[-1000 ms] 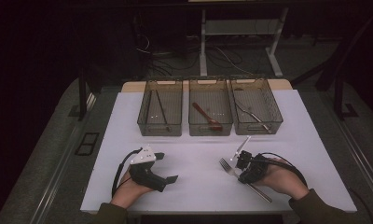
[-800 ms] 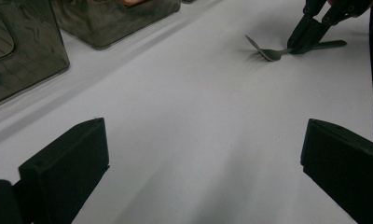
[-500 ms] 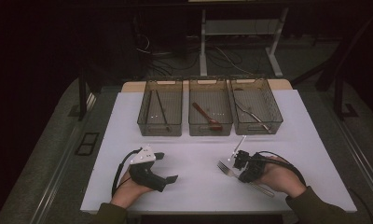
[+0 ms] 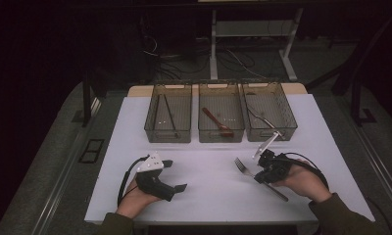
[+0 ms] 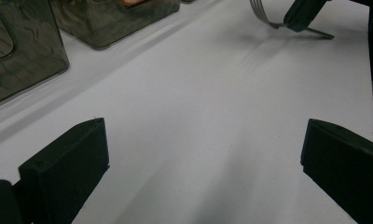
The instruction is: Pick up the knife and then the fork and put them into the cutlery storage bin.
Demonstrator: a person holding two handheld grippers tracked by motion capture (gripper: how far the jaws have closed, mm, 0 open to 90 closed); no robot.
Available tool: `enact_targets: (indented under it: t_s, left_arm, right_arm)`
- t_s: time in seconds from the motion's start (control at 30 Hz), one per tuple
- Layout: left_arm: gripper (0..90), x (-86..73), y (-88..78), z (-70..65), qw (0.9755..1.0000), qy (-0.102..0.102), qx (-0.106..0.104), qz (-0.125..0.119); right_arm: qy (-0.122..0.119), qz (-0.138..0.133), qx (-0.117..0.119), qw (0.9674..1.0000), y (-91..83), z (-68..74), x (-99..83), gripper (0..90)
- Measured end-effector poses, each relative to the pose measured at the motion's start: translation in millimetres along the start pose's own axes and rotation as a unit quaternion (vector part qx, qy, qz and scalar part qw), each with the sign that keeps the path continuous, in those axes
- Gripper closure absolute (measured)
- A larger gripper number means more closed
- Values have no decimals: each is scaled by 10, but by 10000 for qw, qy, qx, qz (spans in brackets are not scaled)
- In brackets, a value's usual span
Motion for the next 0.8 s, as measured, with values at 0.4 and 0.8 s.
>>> enact_targets:
  t_s: [0.4, 0.8]
  left_arm:
    - [0, 2, 6, -8, 10000, 15, -6, -3]
    - [0, 4, 11, -19, 10000, 28, -12, -3]
  right_arm:
    - [354, -1214, 7, 9920, -233, -160, 73, 843]
    - [656, -2112, -93, 9752, -402, -311, 109, 843]
Point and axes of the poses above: each handheld gripper's, and its own axes: y roughly forward along the jaws, x roughly out of its top, z roughly to its left, the point moved 10 cm from there along y, roughly forward along the jaws, and after that the axes turned 4 degrees about -y, right-handed, at the moved point
